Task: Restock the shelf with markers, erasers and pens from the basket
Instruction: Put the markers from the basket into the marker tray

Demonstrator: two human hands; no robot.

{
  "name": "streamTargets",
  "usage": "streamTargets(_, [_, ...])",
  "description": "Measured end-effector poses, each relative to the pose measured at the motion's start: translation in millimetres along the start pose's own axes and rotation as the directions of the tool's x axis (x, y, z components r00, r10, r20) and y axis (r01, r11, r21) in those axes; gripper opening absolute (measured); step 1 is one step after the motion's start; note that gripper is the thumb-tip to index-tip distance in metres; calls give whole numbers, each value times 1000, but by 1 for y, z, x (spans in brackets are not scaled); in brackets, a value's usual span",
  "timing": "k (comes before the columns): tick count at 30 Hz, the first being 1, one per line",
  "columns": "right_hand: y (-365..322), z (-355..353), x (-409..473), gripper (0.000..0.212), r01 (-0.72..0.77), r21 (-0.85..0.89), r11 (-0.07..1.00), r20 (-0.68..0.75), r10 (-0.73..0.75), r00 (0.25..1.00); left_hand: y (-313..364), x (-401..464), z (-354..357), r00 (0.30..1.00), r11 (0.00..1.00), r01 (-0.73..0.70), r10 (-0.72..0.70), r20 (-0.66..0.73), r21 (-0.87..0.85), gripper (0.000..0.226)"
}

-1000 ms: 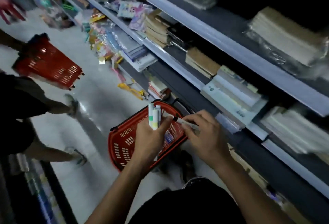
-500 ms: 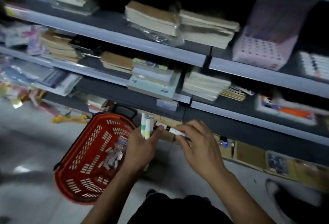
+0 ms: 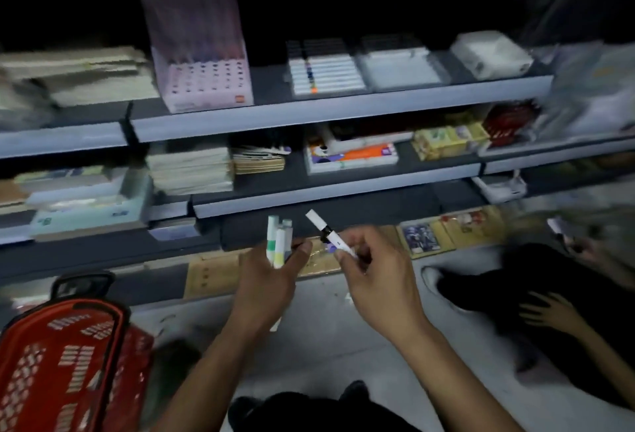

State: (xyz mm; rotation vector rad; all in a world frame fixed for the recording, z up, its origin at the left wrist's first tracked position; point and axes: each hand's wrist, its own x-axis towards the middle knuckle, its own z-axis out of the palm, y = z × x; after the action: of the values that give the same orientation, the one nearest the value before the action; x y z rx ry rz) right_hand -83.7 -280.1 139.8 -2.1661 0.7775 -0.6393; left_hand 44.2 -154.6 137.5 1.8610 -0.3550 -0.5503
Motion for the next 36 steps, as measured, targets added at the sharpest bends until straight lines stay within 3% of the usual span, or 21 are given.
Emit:
streamTargets(3, [26, -33, 4, 30, -125, 162, 979, -56, 136, 989, 6, -7, 49, 999, 999, 22, -23, 28, 40, 39])
streamTargets(8, [50, -74, 17, 28, -246, 418, 875, 11, 266, 964, 21, -15, 100, 994, 999, 39, -40, 106, 9, 27])
streamTargets(11, [60, -84, 29, 7, -330, 625, 708, 71, 369, 927, 31, -9, 117, 994, 1000, 26, -26, 107, 4, 22])
streamTargets(13, [63, -85, 40, 6, -363, 734, 574, 109, 429, 897, 39, -3, 122, 994, 1000, 12, -11, 105, -10, 20])
streamTargets(17, [69, -79, 68, 10, -396, 824, 406, 171, 488, 856, 54, 19, 126, 993, 996, 2, 9, 115, -92, 14])
streamTargets(21, [81, -73, 102, 18, -353, 837, 419, 100, 517, 850, 65, 60, 130, 997, 980, 39, -25, 73, -197, 13])
streamTargets(23, [89, -74, 121, 29, -311, 794, 522, -17, 530, 848, 71, 85, 132, 997, 966, 72, -61, 51, -249, 12])
streamTargets(25, [96, -80, 140, 39, -266, 651, 711, -172, 480, 860, 78, 108, 135, 997, 959, 75, -65, 48, -273, 12])
streamTargets(27, [102, -87, 157, 38, -177, 314, 933, -325, 281, 903, 85, 130, 137, 998, 961, 57, -44, 52, -272, 14])
streamTargets(28, [103, -91, 166, 35, -92, 97, 991, -361, 122, 925, 88, 139, 139, 998, 961, 43, -28, 61, -274, 14])
streamTargets(29, [104, -94, 174, 33, 13, -87, 996, -353, -43, 935, 93, 146, 140, 997, 960, 30, -10, 74, -278, 15])
streamTargets(31, [104, -99, 192, 34, 179, -289, 940, -263, -258, 930, 103, 158, 145, 995, 958, 11, 19, 102, -288, 16])
streamTargets(36, [104, -110, 230, 25, 387, -367, 846, -67, -439, 896, 123, 175, 157, 993, 946, -8, 47, 112, -324, 17])
